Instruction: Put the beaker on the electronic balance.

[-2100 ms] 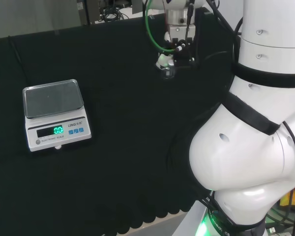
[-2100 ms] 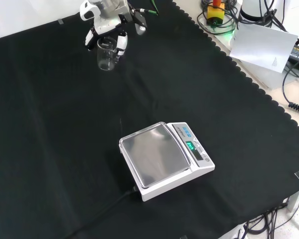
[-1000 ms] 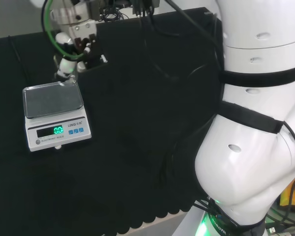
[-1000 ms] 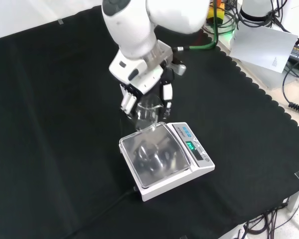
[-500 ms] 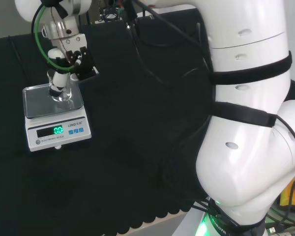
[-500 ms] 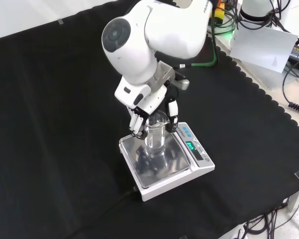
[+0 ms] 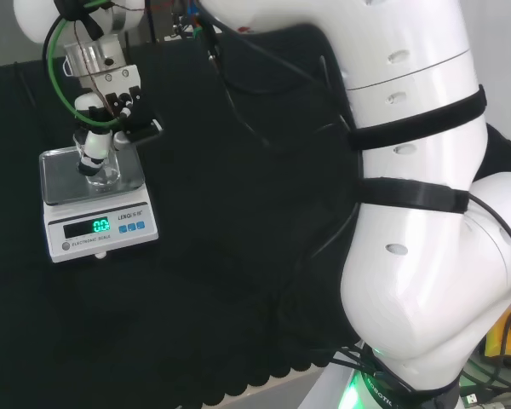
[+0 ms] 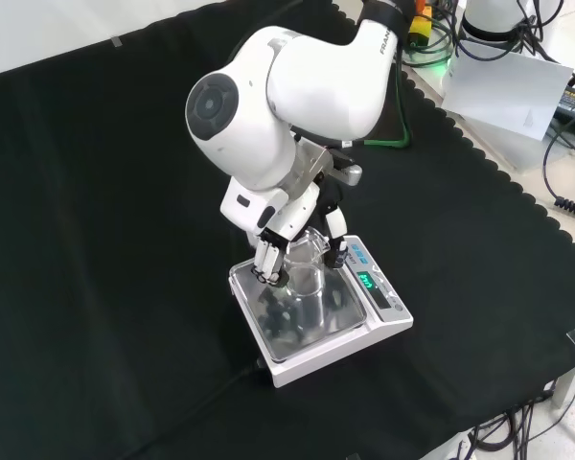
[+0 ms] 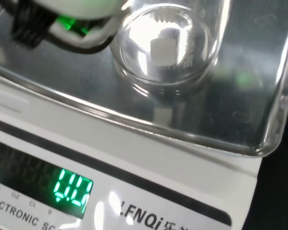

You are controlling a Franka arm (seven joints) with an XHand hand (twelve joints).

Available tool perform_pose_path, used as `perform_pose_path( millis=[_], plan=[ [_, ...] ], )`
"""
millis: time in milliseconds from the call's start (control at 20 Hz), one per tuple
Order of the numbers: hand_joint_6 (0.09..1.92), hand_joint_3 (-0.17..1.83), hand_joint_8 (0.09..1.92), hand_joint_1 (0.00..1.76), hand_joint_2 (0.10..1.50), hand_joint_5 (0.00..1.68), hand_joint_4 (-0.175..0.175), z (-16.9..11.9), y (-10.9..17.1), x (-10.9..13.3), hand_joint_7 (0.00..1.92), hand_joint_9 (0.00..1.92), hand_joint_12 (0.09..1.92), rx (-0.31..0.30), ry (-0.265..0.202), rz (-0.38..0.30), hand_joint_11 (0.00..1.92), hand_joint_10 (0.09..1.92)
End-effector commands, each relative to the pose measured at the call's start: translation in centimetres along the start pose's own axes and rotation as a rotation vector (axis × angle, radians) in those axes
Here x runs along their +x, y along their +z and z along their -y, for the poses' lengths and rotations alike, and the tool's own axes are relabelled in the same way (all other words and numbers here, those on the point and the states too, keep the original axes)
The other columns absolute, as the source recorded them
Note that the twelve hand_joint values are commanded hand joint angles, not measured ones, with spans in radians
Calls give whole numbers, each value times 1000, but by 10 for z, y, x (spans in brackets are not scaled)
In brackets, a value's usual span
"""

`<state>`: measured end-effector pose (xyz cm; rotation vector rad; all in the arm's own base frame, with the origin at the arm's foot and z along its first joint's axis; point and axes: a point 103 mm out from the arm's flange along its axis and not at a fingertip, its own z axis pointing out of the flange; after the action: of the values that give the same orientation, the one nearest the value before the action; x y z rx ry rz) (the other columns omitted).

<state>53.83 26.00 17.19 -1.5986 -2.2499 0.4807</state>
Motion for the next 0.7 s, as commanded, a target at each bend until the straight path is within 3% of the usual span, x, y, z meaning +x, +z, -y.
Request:
perform_pose_path(
  millis=[50, 250, 700],
  plan=[
    [366, 537, 931, 686, 557, 194, -22, 4, -6, 0, 325, 737, 1306, 17, -36, -12, 541, 674],
    [87, 356, 799, 585, 592, 149, 1, 13, -22, -2, 108, 521, 1427, -32, -48, -20, 344, 734],
    [87, 248, 747, 536, 610, 102, 18, 37, -60, -11, 17, 401, 1478, -99, -44, -10, 235, 775]
  ],
)
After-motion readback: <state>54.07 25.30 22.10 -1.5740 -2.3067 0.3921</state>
